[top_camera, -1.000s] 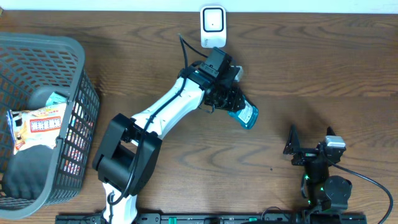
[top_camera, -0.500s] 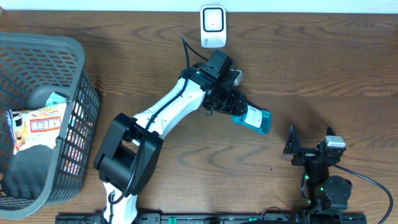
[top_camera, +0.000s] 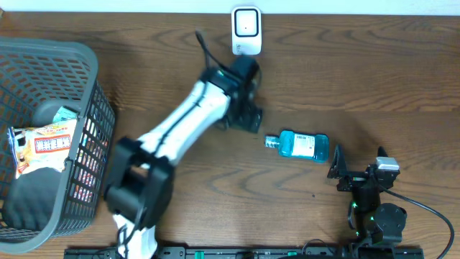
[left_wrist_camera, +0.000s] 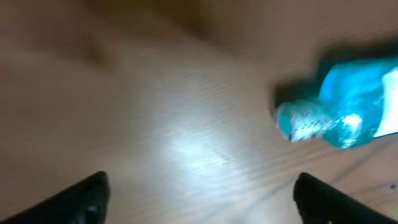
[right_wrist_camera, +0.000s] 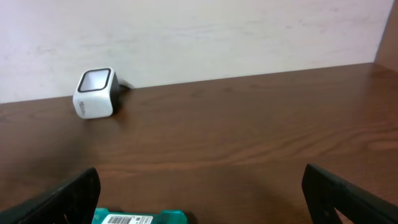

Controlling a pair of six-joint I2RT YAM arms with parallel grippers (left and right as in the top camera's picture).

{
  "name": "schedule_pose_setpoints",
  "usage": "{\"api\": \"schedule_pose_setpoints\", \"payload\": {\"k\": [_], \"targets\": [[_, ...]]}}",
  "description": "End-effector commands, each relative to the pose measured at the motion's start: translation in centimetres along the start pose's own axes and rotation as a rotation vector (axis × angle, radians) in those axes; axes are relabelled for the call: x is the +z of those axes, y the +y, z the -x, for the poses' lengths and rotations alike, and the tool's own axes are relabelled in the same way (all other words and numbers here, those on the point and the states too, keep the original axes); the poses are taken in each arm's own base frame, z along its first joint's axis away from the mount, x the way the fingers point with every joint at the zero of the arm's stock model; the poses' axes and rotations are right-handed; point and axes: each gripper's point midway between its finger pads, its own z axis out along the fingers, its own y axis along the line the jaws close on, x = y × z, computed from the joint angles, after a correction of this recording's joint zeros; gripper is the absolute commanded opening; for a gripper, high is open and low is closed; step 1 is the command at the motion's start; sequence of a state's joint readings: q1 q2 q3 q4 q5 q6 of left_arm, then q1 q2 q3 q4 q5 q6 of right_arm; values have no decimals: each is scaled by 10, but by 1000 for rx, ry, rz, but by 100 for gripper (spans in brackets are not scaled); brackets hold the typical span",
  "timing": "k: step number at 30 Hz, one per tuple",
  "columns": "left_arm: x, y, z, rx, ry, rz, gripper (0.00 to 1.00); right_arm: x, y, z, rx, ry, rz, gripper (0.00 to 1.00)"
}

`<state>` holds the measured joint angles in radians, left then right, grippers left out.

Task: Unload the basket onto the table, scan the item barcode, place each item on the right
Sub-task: 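Lift the bottle out and place it on the table centre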

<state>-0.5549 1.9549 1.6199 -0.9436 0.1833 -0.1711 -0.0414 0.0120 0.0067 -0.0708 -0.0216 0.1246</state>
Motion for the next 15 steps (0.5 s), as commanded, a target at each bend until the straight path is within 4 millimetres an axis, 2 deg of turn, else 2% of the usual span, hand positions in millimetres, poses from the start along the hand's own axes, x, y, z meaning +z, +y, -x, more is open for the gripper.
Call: {"api": "schedule_pose_setpoints", "payload": {"k": [1, 3, 5, 7, 8, 10, 12, 14, 15], "targets": [[-174, 28, 66, 89, -475, 154, 98, 0, 0, -1, -7, 0, -1, 99], [-239, 45, 73, 58, -642, 221, 98, 0, 0, -1, -7, 0, -1, 99], [-303, 65, 68, 27, -805, 283, 98, 0, 0, -1, -7, 0, -1, 99], [-341, 84, 53, 42, -878, 344, 98, 0, 0, -1, -7, 0, -1, 99], [-358, 101, 41, 22, -900, 399, 98, 0, 0, -1, -7, 0, -1, 99], [-382, 144, 14, -144, -922, 497, 98, 0, 0, -1, -7, 0, -1, 99], [-397, 200, -22, -444, -931, 602, 98, 0, 0, 0, -7, 0, -1, 99], [-397, 244, -57, -720, -910, 655, 98, 0, 0, -1, -7, 0, -1, 99], [-389, 268, -79, -886, -880, 661, 98, 0, 0, -1, -7, 0, -1, 99]]}}
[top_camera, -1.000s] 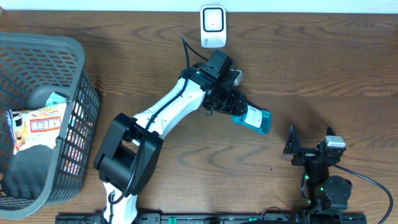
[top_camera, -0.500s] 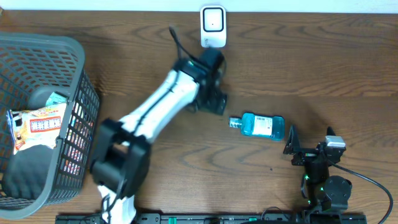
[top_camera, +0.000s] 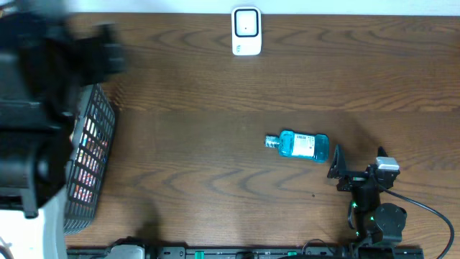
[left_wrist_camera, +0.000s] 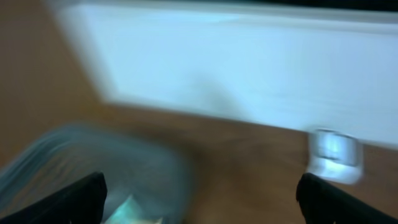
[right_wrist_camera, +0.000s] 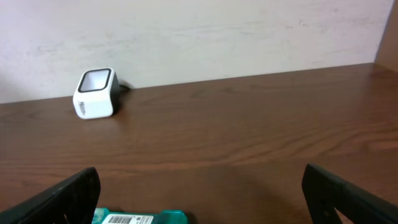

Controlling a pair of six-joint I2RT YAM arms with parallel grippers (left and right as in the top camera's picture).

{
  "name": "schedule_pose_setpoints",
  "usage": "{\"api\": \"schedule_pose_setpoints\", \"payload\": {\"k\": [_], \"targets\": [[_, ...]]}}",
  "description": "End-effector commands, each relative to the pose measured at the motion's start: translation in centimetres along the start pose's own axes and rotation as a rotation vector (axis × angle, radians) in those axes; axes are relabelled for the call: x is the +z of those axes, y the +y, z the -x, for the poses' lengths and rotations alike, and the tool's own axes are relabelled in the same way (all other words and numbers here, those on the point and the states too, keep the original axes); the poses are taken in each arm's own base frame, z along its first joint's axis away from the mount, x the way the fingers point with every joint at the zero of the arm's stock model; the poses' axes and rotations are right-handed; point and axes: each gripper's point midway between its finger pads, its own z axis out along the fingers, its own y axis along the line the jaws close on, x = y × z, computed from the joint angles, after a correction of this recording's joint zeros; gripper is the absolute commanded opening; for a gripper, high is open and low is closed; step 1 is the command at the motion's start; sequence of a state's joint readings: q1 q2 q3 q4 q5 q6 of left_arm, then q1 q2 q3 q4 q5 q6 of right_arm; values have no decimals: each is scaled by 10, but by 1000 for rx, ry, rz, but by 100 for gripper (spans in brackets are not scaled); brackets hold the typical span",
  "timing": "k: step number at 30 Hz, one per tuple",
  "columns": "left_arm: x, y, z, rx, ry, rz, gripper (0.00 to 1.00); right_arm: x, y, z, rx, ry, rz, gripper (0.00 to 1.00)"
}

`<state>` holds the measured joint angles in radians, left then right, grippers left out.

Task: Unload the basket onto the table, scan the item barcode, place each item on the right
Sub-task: 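Lift the bottle out and place it on the table centre, then reach the left gripper into the basket and grasp the snack bag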

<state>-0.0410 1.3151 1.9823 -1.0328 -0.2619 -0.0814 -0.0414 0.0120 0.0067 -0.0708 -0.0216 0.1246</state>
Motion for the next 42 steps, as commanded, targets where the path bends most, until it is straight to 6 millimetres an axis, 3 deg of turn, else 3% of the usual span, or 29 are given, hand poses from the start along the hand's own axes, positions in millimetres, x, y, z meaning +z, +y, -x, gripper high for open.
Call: {"api": "schedule_pose_setpoints", "payload": {"k": [1, 5, 7, 10, 15, 19, 29, 38, 42], "targets": [[39, 97, -56, -405, 179, 403, 98, 0, 0, -1, -7, 0, -1, 99], [34, 162, -137, -781, 395, 749, 98, 0, 0, -1, -7, 0, -1, 99], [38, 175, -170, -904, 496, 854, 98, 0, 0, -1, -7, 0, -1, 99], [59, 177, -205, -972, 649, 872, 98, 0, 0, -1, -7, 0, -1, 99], [92, 180, -245, -974, 804, 920, 98, 0, 0, 0, -7, 0, -1, 99], [107, 182, -273, -1015, 863, 1003, 98, 0, 0, -1, -7, 0, -1, 99], [156, 192, -331, -1029, 780, 1007, 98, 0, 0, -1, -7, 0, -1, 99], [170, 191, -383, -1034, 767, 1004, 98, 0, 0, -1, -7, 0, -1, 99], [167, 191, -388, -1010, 783, 1007, 32, 0, 0, 0, -7, 0, -1, 99]]}}
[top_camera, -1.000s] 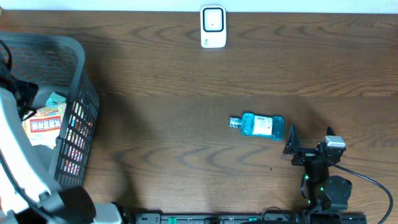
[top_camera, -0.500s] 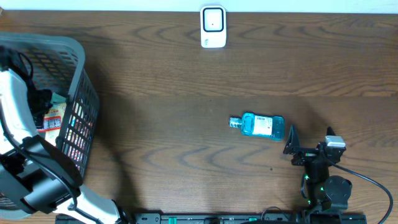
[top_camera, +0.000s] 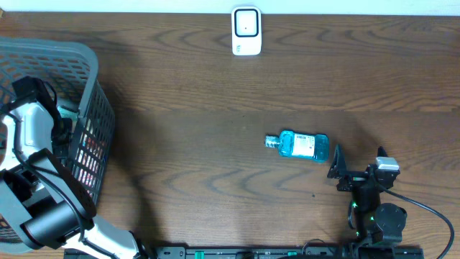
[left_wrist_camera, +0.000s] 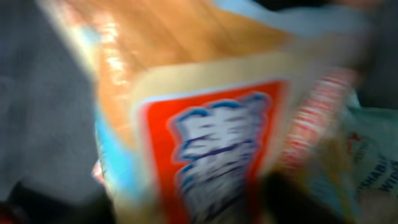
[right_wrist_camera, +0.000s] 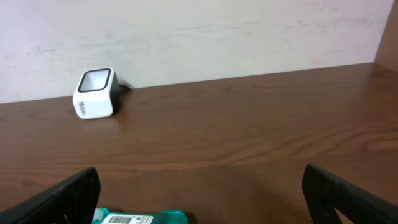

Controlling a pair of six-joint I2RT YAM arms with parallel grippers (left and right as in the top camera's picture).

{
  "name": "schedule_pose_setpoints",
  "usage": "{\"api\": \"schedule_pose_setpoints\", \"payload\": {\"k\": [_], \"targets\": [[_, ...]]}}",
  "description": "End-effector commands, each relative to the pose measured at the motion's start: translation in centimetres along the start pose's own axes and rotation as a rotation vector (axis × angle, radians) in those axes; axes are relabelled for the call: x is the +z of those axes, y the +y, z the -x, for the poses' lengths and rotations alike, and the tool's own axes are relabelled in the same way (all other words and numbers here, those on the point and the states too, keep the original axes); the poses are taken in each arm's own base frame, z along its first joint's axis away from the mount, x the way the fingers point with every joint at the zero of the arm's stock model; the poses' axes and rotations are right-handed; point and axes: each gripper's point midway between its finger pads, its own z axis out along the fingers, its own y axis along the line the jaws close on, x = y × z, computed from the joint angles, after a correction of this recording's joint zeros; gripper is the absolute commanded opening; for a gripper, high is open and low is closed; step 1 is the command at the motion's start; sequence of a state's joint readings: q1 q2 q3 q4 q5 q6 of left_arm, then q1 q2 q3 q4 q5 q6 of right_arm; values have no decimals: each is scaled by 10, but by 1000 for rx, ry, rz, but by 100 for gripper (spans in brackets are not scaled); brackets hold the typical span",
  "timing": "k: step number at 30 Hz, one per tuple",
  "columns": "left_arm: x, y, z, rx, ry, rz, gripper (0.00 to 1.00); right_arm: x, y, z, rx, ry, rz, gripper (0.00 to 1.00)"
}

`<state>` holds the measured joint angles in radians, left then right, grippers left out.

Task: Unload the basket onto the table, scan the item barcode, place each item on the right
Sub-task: 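Reach the left gripper into the basket and grasp the snack bag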

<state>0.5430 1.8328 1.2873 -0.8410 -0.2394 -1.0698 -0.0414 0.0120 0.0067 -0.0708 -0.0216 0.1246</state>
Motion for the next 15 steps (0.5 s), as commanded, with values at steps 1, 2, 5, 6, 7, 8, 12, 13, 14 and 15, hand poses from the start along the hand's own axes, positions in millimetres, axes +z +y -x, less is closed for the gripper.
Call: {"api": "schedule_pose_setpoints", "payload": {"k": [1, 2, 5, 6, 7, 8, 12, 13, 14, 15], "targets": [[11, 16, -4, 58, 8, 55, 21, 0, 0, -1, -7, 0, -1, 99], [8, 14, -2, 76, 2, 41, 13, 0, 0, 0, -7, 0, -1, 99], [-13, 3, 13, 119, -33, -23, 7, 0, 0, -1, -7, 0, -1, 99], [-23, -2, 20, 140, -52, -53, 7, 0, 0, -1, -7, 0, -1, 99], [-35, -7, 27, 156, -73, -85, 7, 0, 0, -1, -7, 0, -1, 99], [-52, -12, 36, 171, -104, -129, 7, 0, 0, -1, -7, 0, -1, 99], [-130, -22, 68, 168, -238, -310, 7, 0, 0, -1, -7, 0, -1, 99], [-154, -21, 75, 146, -275, -364, 7, 0, 0, -1, -7, 0, -1, 99], [-174, -19, 81, 126, -307, -413, 8, 0, 0, -1, -7, 0, -1, 99], [-196, -16, 86, 103, -345, -468, 7, 0, 0, -1, -7, 0, -1, 99]]}}
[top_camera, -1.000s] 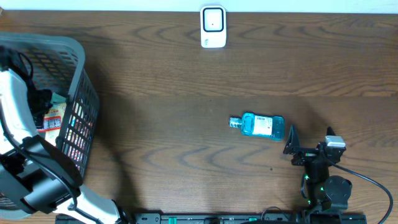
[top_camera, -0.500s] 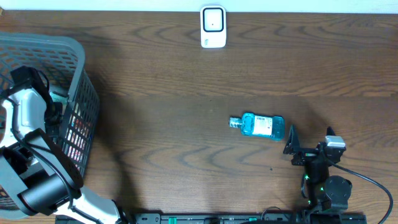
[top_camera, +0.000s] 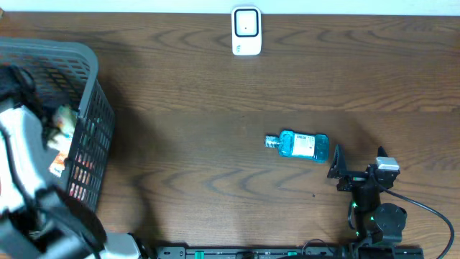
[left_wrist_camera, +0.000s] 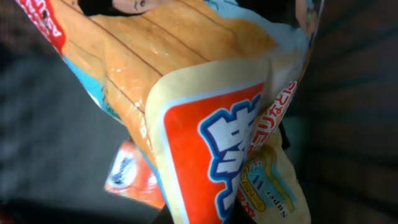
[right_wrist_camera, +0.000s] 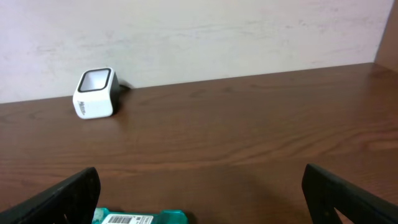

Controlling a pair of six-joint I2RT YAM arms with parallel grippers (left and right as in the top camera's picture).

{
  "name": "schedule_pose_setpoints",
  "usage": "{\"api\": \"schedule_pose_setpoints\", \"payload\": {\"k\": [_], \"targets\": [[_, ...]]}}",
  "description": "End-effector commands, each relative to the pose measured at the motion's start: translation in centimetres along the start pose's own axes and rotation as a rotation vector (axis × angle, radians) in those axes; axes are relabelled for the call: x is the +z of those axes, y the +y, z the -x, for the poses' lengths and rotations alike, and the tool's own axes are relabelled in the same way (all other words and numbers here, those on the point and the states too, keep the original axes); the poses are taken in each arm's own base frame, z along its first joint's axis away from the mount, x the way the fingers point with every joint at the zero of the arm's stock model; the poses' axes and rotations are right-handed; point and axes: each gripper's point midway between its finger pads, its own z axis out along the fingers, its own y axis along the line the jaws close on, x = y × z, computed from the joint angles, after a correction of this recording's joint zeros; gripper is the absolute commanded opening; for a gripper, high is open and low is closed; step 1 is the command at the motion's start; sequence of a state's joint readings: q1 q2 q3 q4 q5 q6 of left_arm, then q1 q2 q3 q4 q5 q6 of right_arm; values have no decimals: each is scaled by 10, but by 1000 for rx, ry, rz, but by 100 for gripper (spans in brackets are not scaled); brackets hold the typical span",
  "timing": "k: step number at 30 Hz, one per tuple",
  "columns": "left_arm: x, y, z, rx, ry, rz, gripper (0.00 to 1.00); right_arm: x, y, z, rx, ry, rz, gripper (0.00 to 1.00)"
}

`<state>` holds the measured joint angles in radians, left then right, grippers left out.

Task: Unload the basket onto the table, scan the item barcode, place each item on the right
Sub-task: 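Reach the left gripper into the basket and grasp the snack bag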

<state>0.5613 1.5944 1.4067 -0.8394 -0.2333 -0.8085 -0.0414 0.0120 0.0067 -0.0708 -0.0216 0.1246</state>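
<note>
A snack bag (left_wrist_camera: 205, 106), orange and red with blue-edged lettering, fills the left wrist view inside the grey mesh basket (top_camera: 90, 93). My left gripper (left_wrist_camera: 202, 216) is shut on the bag's lower edge, and only dark finger parts show beside it. Overhead, the white left arm reaches into the basket with the snack bag (top_camera: 59, 137) beside it. The white barcode scanner (top_camera: 246, 31) stands at the table's far edge and shows as the scanner (right_wrist_camera: 94, 93) in the right wrist view. My right gripper (right_wrist_camera: 199, 193) rests open and empty at the near right.
A blue mouthwash bottle (top_camera: 302, 144) lies on its side mid-table, just in front of the right gripper (top_camera: 357, 176); its label end, the bottle (right_wrist_camera: 140, 217), shows low in the right wrist view. More packets lie in the basket (left_wrist_camera: 130, 174). A pale wall backs the table.
The left wrist view has sharpened, with the snack bag now held between the jaws and hanging more upright. The left arm has shifted slightly within the basket. The right arm is unchanged.
My left gripper was open over the table near the blue bottle. Then the arm was up at the far left above the basket. Later it was down in the basket right against the snack bag, and now it is shut on that bag. The right arm never moved.
</note>
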Motion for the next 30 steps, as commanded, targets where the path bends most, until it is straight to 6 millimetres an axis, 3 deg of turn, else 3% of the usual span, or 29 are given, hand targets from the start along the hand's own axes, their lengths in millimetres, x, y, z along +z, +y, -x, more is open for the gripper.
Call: {"api": "schedule_pose_setpoints", "payload": {"k": [1, 5, 9, 10, 13, 17, 25, 30], "targets": [[-95, -13, 56, -43, -220, -212, 7, 0, 0, 0, -7, 0, -1, 99], [-171, -5, 76, -112, -365, -390, 8, 0, 0, -1, -7, 0, -1, 99], [-232, -2, 74, -129, -415, -590, 7, 0, 0, -1, -7, 0, -1, 99], [-254, -8, 68, -113, -405, -697, 7, 0, 0, -1, -7, 0, -1, 99], [-290, -28, 49, -45, -352, -897, 7, 0, 0, -1, -7, 0, -1, 99], [-336, -63, 3, 118, -205, -1173, 7, 0, 0, -1, -7, 0, -1, 99], [-368, -94, -92, 508, -79, -1342, 7, 0, 0, -1, -7, 0, -1, 99], [-362, -104, -154, 727, 2, -1332, 7, 0, 0, -1, -7, 0, -1, 99]]}}
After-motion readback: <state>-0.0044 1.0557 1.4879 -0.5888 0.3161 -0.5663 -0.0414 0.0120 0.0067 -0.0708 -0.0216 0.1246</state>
